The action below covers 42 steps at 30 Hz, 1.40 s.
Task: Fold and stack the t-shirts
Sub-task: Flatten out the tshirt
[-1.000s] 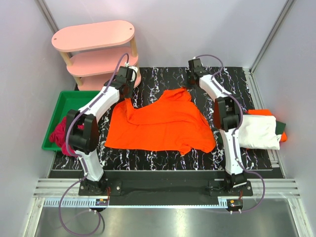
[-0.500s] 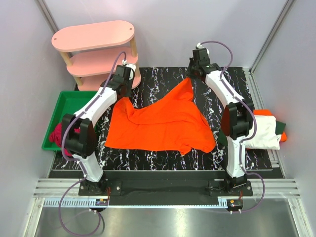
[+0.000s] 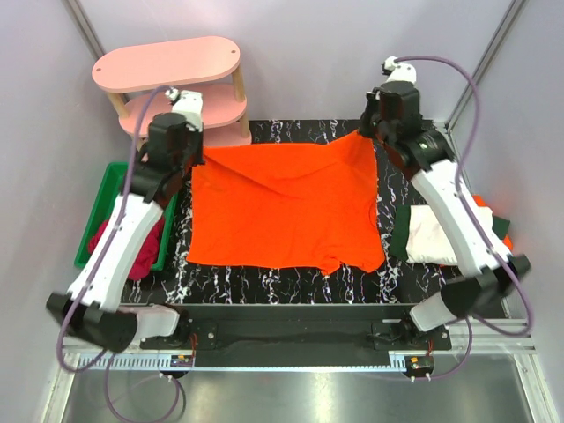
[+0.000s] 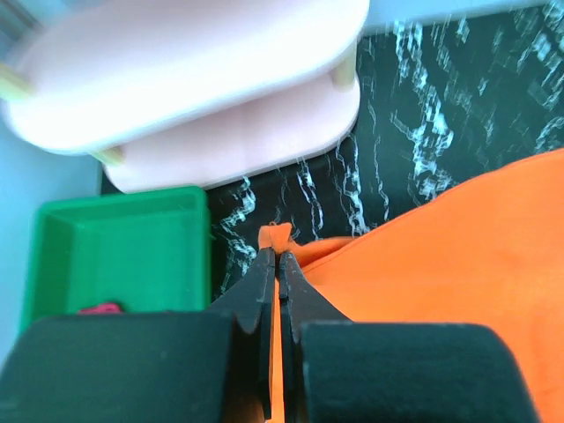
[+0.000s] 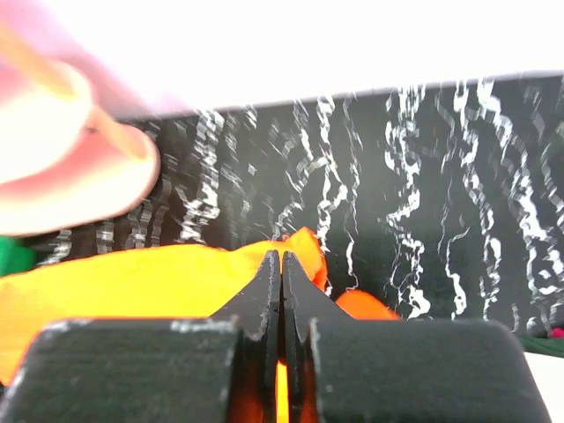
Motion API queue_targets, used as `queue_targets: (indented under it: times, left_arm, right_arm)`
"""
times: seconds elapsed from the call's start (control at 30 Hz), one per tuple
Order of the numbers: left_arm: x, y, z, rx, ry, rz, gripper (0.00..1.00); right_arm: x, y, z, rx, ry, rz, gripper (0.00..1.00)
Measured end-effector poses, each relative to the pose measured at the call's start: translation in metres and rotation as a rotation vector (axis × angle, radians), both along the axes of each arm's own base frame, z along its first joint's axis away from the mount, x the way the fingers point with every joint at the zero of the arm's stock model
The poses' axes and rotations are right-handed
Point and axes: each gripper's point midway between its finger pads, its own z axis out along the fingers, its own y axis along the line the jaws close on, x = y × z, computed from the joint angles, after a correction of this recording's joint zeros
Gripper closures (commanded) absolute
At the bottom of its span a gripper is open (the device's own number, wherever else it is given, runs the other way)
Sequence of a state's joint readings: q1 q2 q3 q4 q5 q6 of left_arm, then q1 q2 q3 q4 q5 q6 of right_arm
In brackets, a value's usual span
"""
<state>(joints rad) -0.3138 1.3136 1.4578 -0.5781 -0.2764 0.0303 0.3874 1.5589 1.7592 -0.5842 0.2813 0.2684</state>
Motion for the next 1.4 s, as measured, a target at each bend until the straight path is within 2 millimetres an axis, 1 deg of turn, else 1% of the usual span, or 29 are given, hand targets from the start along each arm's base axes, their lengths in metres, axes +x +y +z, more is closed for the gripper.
queue_targets:
  times: [0.03,0.1,0.13,0.2,0.33,0.4,0.5,0.6,0.7,0.8,0.9,1.0,1.07,1.23,1.4]
  left_arm:
    - [-0.009,0.003,0.012,-0.008,-0.033,-0.001,1.0]
    - [-0.029,0.009,0.028,-0.02,-0.078,-0.003,1.0]
    - [-0.038,0.012,0.034,-0.026,-0.097,-0.004,1.0]
    - [-0.054,0.017,0.041,-0.033,-0.117,-0.005,1.0]
    - [-0.088,0.027,0.055,-0.05,-0.162,-0.013,1.0]
    - [-0.106,0.031,0.066,-0.062,-0.208,-0.024,1.0]
    - [-0.14,0.037,0.086,-0.087,-0.296,-0.06,1.0]
    - [-0.169,0.042,0.107,-0.109,-0.388,-0.087,1.0]
    - [-0.19,0.046,0.129,-0.113,-0.467,-0.11,1.0]
    - [-0.198,0.048,0.146,-0.099,-0.51,-0.125,1.0]
    - [-0.204,0.05,0.165,-0.091,-0.545,-0.13,1.0]
    - [-0.21,0.052,0.188,-0.095,-0.592,-0.133,1.0]
    - [-0.215,0.053,0.204,-0.102,-0.627,-0.135,1.0]
    - [-0.232,0.055,0.233,-0.121,-0.698,-0.151,1.0]
    - [-0.249,0.055,0.252,-0.141,-0.75,-0.164,1.0]
  right_arm:
    - [-0.015,0.0,0.019,-0.001,-0.038,0.004,1.0]
    - [-0.041,-0.003,0.05,-0.001,-0.098,0.007,1.0]
    - [-0.054,-0.004,0.062,0.001,-0.124,0.009,1.0]
    - [-0.074,-0.009,0.076,0.0,-0.151,0.002,1.0]
    - [-0.11,-0.026,0.096,-0.004,-0.186,-0.02,1.0]
    - [-0.124,-0.035,0.102,-0.007,-0.199,-0.03,1.0]
    - [-0.142,-0.049,0.112,-0.013,-0.223,-0.048,1.0]
    - [-0.157,-0.062,0.122,-0.019,-0.245,-0.063,1.0]
    - [-0.169,-0.072,0.137,-0.022,-0.276,-0.071,1.0]
    - [-0.179,-0.082,0.156,-0.034,-0.311,-0.084,1.0]
    - [-0.185,-0.089,0.185,-0.036,-0.366,-0.096,1.0]
    - [-0.189,-0.094,0.21,-0.027,-0.419,-0.105,1.0]
    - [-0.19,-0.095,0.214,-0.029,-0.43,-0.106,1.0]
    - [-0.194,-0.098,0.213,-0.048,-0.425,-0.102,1.0]
    - [-0.203,-0.103,0.215,-0.044,-0.435,-0.103,1.0]
